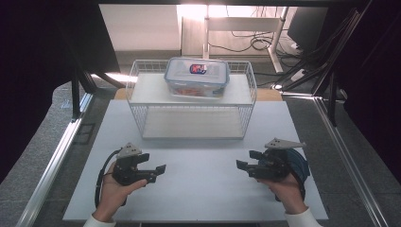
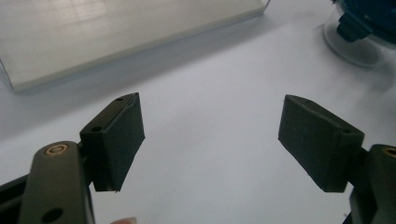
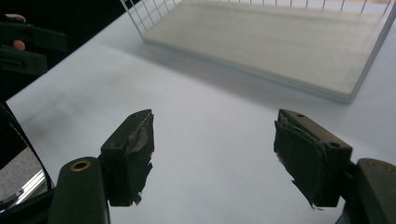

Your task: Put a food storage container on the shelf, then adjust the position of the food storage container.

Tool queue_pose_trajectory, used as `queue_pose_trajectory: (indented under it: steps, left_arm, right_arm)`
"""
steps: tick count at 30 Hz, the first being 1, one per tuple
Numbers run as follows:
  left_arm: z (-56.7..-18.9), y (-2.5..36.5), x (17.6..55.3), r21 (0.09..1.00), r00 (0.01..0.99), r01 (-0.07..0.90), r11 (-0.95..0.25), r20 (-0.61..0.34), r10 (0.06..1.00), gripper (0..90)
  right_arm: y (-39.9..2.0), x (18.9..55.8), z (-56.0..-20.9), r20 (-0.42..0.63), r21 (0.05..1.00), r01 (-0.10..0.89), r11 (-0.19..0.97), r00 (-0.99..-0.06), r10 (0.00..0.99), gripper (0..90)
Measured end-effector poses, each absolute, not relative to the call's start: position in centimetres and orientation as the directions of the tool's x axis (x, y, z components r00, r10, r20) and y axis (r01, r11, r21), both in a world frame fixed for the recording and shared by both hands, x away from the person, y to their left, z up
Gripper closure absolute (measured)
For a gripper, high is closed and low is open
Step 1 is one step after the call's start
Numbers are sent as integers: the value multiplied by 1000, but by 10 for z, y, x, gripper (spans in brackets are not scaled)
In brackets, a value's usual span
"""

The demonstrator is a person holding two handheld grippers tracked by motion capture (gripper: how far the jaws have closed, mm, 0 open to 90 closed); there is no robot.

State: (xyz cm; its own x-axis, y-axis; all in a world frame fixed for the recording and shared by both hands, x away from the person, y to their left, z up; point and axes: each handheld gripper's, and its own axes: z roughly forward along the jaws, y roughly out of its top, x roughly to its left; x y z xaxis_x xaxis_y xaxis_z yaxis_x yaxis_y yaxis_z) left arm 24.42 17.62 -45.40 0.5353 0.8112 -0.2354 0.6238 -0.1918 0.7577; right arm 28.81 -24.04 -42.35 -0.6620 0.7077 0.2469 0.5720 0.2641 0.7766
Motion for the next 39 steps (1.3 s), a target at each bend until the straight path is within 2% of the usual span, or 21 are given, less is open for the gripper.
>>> queue_pose_trajectory:
  steps: [8,25,30,39]
  left_arm:
    - [-464,176,247,737,533,643,-209,-235,813,212]
    - [-466,177,248,736,533,643,-211,-233,813,203]
    - [-469,177,252,728,533,647,-227,-218,818,195]
    - [-473,173,253,718,543,645,-260,-192,817,187]
  right_arm:
    - [-243,288,-443,261,742,608,283,-651,713,287]
    - [-253,285,-437,239,756,594,274,-642,729,303]
    - [-263,288,-435,238,753,601,270,-630,739,340]
    - [-281,297,-433,207,742,612,275,-599,774,467]
